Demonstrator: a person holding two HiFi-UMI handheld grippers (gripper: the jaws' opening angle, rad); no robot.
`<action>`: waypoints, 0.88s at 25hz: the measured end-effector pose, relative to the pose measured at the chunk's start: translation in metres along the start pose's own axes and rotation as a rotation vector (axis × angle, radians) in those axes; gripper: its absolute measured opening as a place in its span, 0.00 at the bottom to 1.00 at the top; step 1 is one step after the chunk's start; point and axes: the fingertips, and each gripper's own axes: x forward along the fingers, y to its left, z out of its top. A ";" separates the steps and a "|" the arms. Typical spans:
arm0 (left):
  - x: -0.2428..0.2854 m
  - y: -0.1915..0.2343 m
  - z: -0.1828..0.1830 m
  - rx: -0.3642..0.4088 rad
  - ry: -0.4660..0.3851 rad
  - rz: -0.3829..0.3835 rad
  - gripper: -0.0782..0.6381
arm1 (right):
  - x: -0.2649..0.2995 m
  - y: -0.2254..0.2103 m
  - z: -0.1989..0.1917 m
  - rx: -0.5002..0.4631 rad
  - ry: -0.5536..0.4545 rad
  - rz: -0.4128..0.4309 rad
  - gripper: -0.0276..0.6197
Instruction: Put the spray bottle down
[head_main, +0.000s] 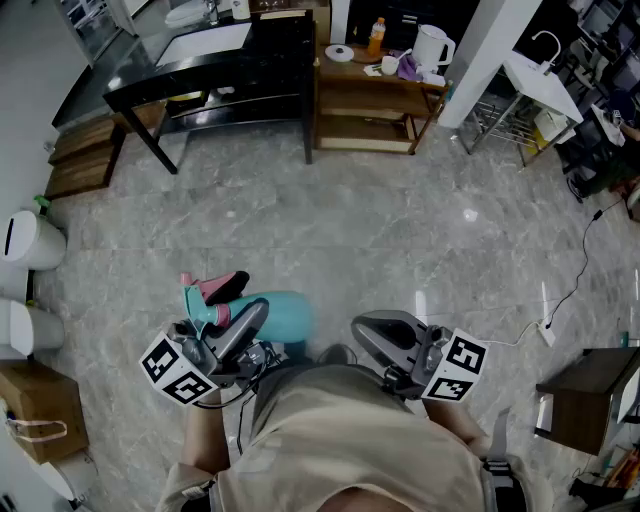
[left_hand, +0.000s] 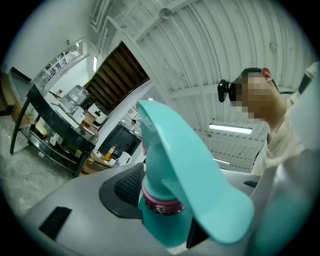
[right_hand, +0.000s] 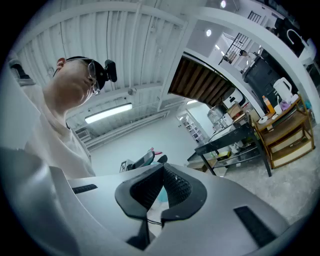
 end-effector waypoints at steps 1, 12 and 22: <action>-0.003 0.001 0.001 0.000 -0.001 -0.001 0.45 | 0.002 0.001 -0.001 0.000 -0.001 -0.002 0.07; -0.028 0.024 0.026 0.009 -0.037 0.000 0.45 | 0.039 0.006 -0.001 -0.015 -0.009 -0.010 0.08; -0.050 0.051 0.041 0.020 -0.055 0.019 0.45 | 0.072 0.005 -0.002 0.034 -0.041 0.014 0.08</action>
